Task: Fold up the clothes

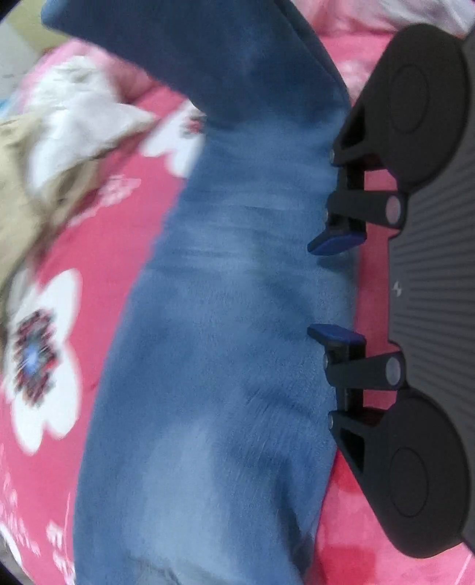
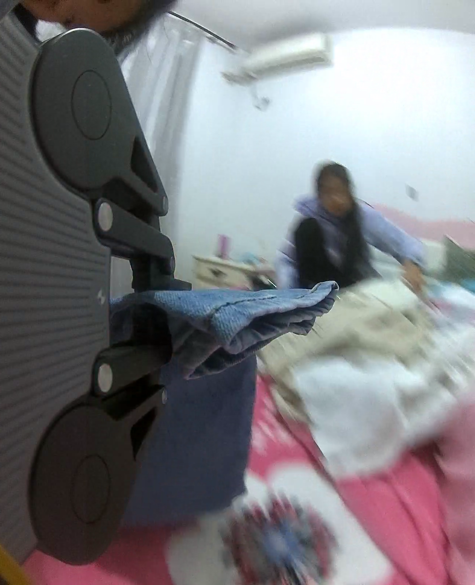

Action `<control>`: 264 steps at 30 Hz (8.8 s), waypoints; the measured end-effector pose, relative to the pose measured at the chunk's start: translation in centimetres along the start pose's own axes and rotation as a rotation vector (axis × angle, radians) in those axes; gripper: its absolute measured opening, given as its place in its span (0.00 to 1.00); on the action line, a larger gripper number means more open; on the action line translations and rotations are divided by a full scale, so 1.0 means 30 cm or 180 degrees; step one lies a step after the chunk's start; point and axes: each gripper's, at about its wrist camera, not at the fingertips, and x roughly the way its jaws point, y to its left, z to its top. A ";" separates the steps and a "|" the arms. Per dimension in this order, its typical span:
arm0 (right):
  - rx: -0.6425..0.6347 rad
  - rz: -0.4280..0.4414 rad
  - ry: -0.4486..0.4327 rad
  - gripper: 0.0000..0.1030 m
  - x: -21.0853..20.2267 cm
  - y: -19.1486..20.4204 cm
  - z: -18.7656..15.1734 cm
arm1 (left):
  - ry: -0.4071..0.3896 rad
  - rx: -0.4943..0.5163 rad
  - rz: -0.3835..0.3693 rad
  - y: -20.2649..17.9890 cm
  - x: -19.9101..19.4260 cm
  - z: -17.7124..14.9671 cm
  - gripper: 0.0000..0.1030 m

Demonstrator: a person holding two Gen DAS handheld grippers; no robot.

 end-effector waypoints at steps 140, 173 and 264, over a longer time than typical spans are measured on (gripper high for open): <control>-0.4867 -0.0582 0.3937 0.21 1.023 -0.043 -0.436 | -0.0382 -0.1623 -0.0536 0.332 -0.045 -0.106 0.28; -0.3778 -0.0960 0.2578 0.11 1.350 0.224 -0.770 | -0.1182 -0.1771 0.0246 1.047 -0.273 0.231 0.15; 0.0421 -0.1533 0.0162 0.37 -0.256 -0.334 -0.575 | 0.0250 0.1489 -0.0306 0.061 -0.100 -0.142 0.41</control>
